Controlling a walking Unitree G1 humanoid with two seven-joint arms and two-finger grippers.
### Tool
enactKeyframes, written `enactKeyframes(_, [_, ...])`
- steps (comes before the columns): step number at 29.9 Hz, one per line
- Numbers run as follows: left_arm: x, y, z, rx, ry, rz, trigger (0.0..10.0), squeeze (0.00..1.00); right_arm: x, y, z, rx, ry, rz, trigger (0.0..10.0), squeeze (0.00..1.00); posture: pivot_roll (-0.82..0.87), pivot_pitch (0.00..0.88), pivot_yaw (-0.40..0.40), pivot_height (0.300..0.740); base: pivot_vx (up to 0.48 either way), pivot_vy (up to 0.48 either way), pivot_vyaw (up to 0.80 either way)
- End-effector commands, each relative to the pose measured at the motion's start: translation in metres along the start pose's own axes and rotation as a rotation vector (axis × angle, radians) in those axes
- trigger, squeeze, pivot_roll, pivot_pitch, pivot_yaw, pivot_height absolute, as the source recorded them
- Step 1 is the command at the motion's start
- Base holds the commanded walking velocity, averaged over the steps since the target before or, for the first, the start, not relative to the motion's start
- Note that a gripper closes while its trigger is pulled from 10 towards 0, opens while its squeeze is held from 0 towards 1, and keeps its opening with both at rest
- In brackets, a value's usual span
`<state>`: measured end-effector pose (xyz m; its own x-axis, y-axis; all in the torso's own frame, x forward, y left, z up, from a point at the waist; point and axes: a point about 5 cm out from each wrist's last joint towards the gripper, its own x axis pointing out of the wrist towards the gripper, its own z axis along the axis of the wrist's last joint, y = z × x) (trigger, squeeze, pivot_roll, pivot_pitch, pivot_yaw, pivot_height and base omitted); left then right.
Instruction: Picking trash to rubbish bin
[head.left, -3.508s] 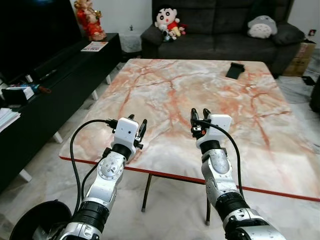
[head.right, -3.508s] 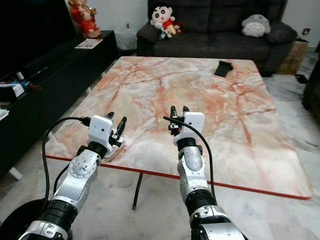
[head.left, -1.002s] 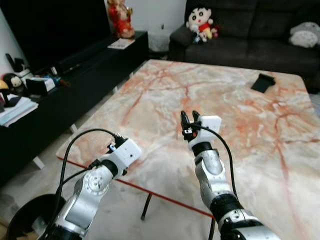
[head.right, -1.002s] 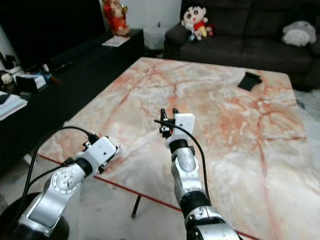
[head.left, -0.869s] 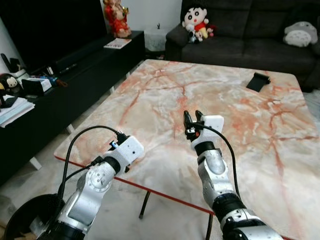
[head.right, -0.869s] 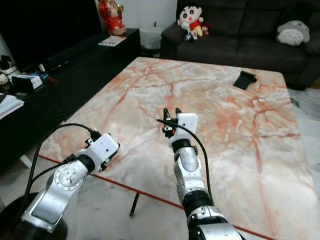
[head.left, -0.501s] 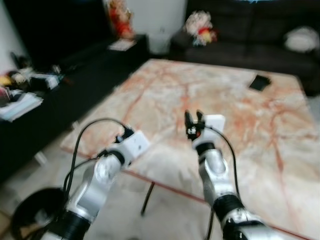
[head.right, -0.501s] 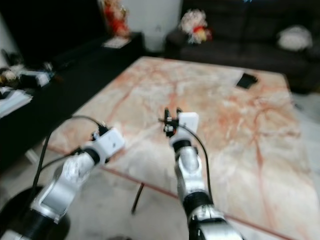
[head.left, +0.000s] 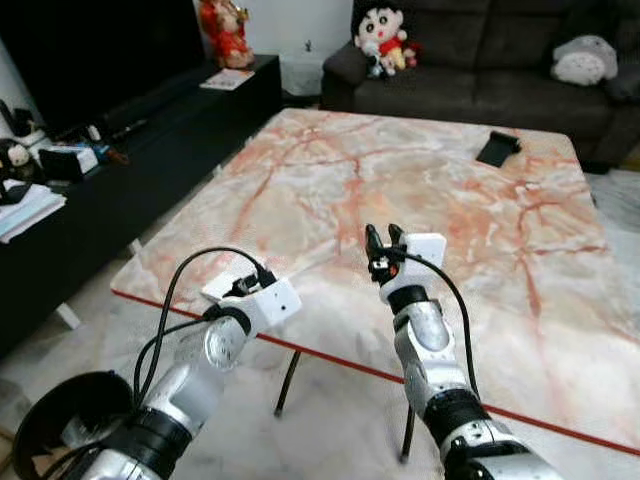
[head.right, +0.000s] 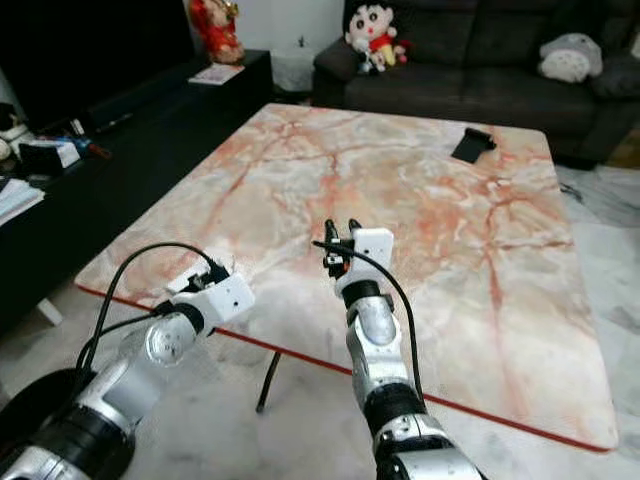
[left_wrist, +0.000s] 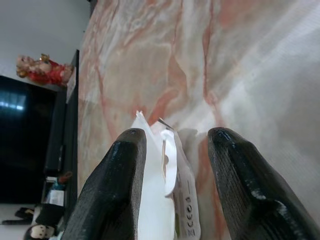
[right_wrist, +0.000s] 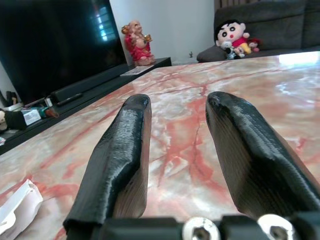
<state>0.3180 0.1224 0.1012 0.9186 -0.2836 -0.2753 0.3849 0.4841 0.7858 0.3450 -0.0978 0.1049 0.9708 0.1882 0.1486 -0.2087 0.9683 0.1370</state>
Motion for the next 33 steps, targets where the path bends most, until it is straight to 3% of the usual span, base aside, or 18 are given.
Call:
enactKeyframes(1, [0.003,0.007,0.001,0.038,-0.006,0.023,10.0,0.00,0.002,0.003,0.002,0.010,-0.009,0.007,10.0,0.00,0.23,0.000,0.036,0.740,0.000,0.000,0.00])
enactKeyframes(16, [0.017,0.020,0.002,0.073,-0.006,0.079,10.0,0.00,0.004,0.001,0.005,0.008,-0.011,0.010,10.0,0.00,0.22,0.000,0.032,0.740,0.000,0.000,0.00])
enactKeyframes(17, [0.018,0.021,0.002,0.069,-0.007,0.082,10.0,0.60,0.004,0.001,0.005,0.007,-0.012,0.010,10.0,0.00,0.22,0.000,0.030,0.740,0.000,0.000,0.00])
enactKeyframes(18, [0.019,0.021,0.003,0.067,-0.007,0.082,10.0,0.60,0.004,0.001,0.005,0.007,-0.012,0.010,10.0,0.00,0.22,0.000,0.030,0.740,0.000,0.000,0.00])
enactKeyframes(19, [0.019,0.021,0.003,0.067,-0.006,0.083,10.0,0.84,0.004,0.001,0.005,0.007,-0.013,0.010,10.0,0.00,0.22,0.000,0.030,0.740,0.000,0.000,0.00])
enactKeyframes(20, [0.019,0.021,0.002,0.065,-0.001,0.082,10.0,1.00,0.004,0.001,0.006,0.007,-0.013,0.010,10.0,0.00,0.22,0.000,0.030,0.740,0.000,0.000,0.00])
enactKeyframes(29, [0.022,0.019,-0.003,0.079,0.013,0.075,10.0,1.00,0.003,0.001,0.004,0.007,-0.008,0.012,10.0,0.00,0.22,0.000,0.031,0.740,0.000,0.000,0.00])
enactKeyframes(33, [0.024,0.022,-0.008,0.126,0.047,0.082,10.0,1.00,0.003,0.002,0.004,0.009,-0.008,0.013,10.0,0.00,0.22,0.000,0.031,0.740,0.000,0.000,0.00])
